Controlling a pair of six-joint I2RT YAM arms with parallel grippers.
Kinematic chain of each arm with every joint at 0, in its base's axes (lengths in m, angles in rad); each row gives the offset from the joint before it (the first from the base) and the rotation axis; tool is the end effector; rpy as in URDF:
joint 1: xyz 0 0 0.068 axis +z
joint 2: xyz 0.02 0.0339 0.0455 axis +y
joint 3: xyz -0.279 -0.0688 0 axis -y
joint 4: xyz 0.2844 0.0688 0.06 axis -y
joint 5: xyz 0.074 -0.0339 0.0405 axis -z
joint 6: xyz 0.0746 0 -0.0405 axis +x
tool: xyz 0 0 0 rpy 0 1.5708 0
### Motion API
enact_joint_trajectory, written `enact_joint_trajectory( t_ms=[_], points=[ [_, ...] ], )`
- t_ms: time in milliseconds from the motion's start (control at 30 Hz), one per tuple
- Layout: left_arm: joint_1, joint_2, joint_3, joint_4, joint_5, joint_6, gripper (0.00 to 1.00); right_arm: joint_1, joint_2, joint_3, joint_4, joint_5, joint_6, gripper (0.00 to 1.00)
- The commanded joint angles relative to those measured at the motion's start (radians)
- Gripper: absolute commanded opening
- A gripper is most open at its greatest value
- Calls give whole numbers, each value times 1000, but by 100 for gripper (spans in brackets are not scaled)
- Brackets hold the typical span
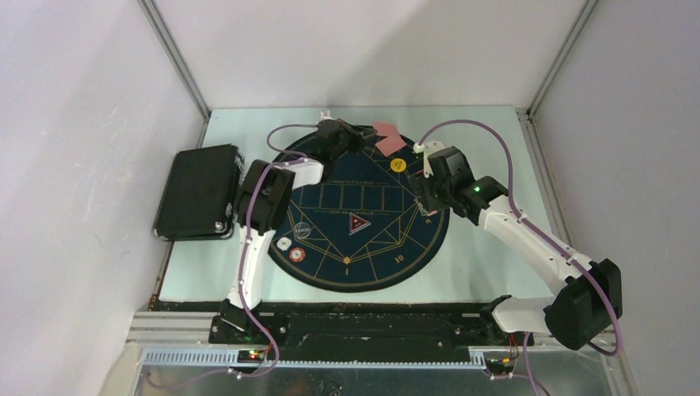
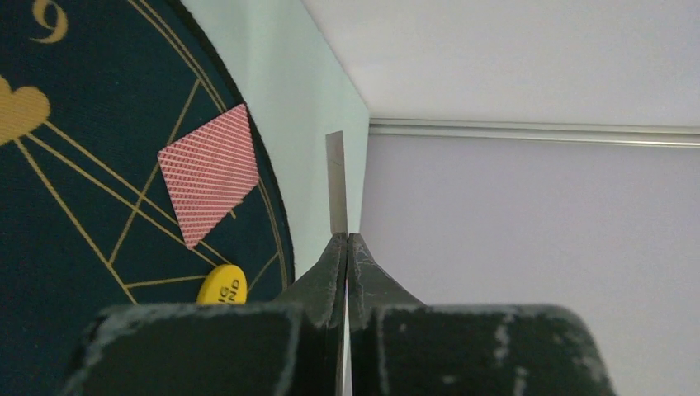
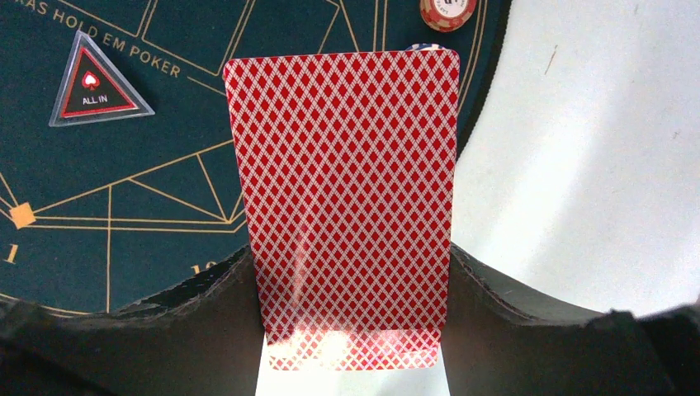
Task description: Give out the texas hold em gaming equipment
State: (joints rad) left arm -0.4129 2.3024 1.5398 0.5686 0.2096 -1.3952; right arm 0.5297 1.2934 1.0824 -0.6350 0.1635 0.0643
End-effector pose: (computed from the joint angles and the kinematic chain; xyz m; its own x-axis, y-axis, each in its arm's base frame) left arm 0.5412 -0.2540 0.1397 -0.6014 -0.7880 -0.1319 -0.0726 0.2184 -0.9732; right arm 0.2927 0.1573 0.2704 -0.6708 -0.3193 -0.6694 -0.3631 0.9284 -0.0790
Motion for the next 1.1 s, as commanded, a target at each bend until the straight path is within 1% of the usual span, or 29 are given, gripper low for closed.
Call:
enact_joint_trajectory(
  t_ms=[0, 267, 333, 400, 467, 533, 567, 600, 633, 667, 700, 733, 767, 800, 833, 867, 933, 967, 1000, 1033, 1067],
  points=[
    [-18, 69, 75, -64, -59, -6, 0, -5, -24, 17, 21, 23, 6, 0],
    [-25, 87, 108, -170, -84, 11, 0, -4, -29, 9, 21, 23, 2, 0],
    [-26, 92, 118, -182, -66, 15, 0, -4, -30, 8, 19, 24, 0, 0],
    [-26, 89, 119, -199, -54, 20, 4, -5, -33, 8, 17, 26, 0, 0],
    [-26, 65, 98, -211, -59, 42, 16, -4, -34, 8, 16, 27, -1, 0],
    [-26, 11, 40, -216, -75, 68, 44, -5, -33, 8, 13, 26, -3, 0],
    [-24, -36, 1, -218, -81, 81, 50, -4, -34, 8, 11, 25, -4, 0],
    [-22, -84, -22, -224, -90, 105, 61, -3, -33, 7, 7, 25, -7, 0],
    [-16, -112, -77, -226, -94, 115, 65, -1, -33, 8, 3, 29, -10, 0],
    [-13, -169, -104, -225, -98, 133, 74, 0, -35, 6, 2, 32, -16, 0],
    [-6, -198, -162, -229, -100, 141, 78, 1, -38, 4, 2, 31, -20, 0],
    [-4, -256, -190, -236, -101, 160, 85, 6, -39, 2, 4, 24, -27, 0],
    [1, -285, -240, -241, -102, 172, 89, 9, -41, 1, 5, 17, -39, 0],
    [3, -347, -263, -267, -99, 198, 97, 17, -43, 0, 6, 2, -46, 0],
    [8, -376, -308, -289, -83, 214, 98, 24, -43, -2, 8, -3, -57, 0],
    [9, -437, -330, -296, -70, 250, 99, 36, -43, -4, 10, -15, -59, 0],
    [14, -524, -395, -314, 7, 325, 100, 55, -42, -7, 10, -49, -101, 0],
    [16, -553, -435, -332, 77, 357, 100, 67, -41, -8, 11, -67, -122, 0],
    [17, -604, -453, -345, 121, 419, 100, 74, -40, -10, 12, -102, -135, 0],
    [18, -626, -491, -359, 222, 452, 100, 91, -38, -11, 13, -116, -159, 0],
    [18, -672, -540, -359, 270, 500, 100, 102, -36, -12, 13, -133, -171, 0]
  ],
)
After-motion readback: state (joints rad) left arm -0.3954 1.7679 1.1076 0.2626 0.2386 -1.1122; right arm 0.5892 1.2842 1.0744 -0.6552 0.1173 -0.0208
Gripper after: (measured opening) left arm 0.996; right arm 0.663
